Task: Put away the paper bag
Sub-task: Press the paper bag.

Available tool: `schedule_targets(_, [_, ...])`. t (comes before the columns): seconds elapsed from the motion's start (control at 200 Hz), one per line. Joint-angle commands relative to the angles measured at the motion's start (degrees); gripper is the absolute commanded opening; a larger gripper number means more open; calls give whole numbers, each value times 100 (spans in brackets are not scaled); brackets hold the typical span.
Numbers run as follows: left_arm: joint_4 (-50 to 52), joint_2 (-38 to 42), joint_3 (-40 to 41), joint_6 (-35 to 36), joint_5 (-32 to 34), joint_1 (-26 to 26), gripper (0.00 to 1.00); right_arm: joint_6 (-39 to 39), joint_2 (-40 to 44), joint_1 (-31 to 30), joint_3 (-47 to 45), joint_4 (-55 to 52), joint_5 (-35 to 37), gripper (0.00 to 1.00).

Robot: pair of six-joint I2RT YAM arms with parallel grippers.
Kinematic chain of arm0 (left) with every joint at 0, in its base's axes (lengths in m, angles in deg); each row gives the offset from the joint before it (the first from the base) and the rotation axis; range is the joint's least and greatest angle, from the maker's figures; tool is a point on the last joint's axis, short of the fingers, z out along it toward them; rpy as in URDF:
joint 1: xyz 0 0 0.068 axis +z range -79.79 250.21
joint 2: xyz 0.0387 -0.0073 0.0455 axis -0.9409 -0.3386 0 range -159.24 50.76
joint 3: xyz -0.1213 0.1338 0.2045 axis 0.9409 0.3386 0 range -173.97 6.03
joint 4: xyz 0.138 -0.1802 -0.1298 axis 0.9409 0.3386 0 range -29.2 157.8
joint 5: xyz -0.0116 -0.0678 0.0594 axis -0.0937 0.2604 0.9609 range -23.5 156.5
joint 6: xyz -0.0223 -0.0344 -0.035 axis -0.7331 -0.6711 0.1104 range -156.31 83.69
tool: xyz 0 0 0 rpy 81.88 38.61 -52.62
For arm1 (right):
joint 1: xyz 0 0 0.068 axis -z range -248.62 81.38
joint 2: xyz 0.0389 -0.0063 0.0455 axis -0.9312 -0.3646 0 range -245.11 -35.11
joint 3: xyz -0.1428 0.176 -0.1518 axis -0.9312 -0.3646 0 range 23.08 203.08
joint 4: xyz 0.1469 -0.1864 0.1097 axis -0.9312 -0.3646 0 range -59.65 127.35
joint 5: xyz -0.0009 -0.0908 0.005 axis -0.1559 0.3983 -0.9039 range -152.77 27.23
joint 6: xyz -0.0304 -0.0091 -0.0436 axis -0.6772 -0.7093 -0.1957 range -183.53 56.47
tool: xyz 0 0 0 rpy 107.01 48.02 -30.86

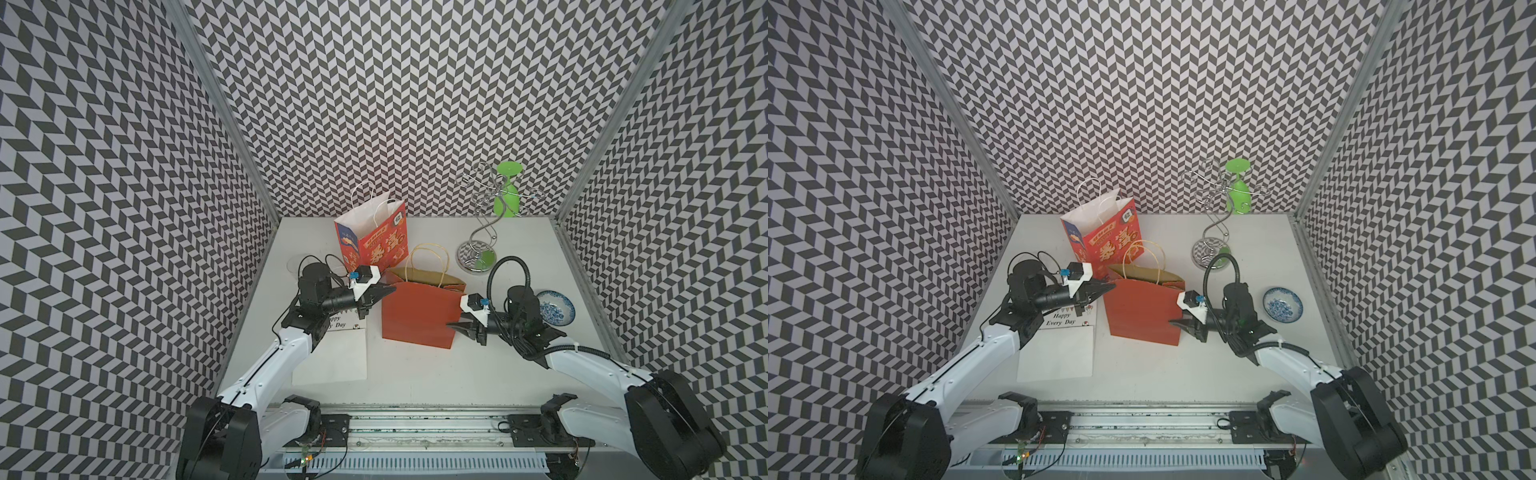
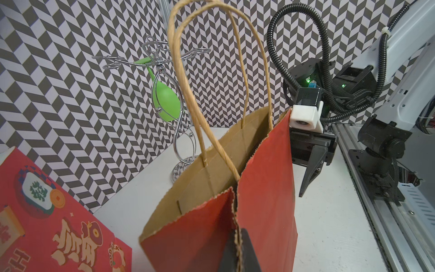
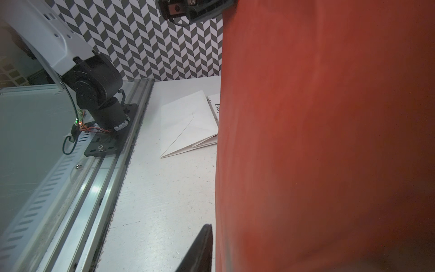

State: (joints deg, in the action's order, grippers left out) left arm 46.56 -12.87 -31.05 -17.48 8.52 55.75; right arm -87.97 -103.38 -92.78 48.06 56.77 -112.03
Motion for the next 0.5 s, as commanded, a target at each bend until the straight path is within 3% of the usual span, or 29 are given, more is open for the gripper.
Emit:
schedule_targets(0.0, [-208,18,95,54,-75,48,7,59,-144,-116,19,518,-5,29])
schedule_targets(0.18, [-270,54,136,-11,-59,83,6,58,-335,-209,25,559,56,10])
schedule_targets(0.275, [-298,82,174,-17,-38,92,6,147,-258,-206,-7,597,130,9])
schedule_targets(0.325, [-314,103,187,-35,-23,97,6,324,-169,-233,-52,611,237,16])
schedule_targets(0.366, [-338,127,199,-44,-8,101,6,585,-74,-298,-140,656,486,34])
schedule_targets(0.411, [-362,154,217,-66,38,109,6,844,73,-422,-278,713,769,45])
schedule_targets(0.496, [-511,232,283,-124,79,138,6,1098,365,-636,-562,764,1023,55])
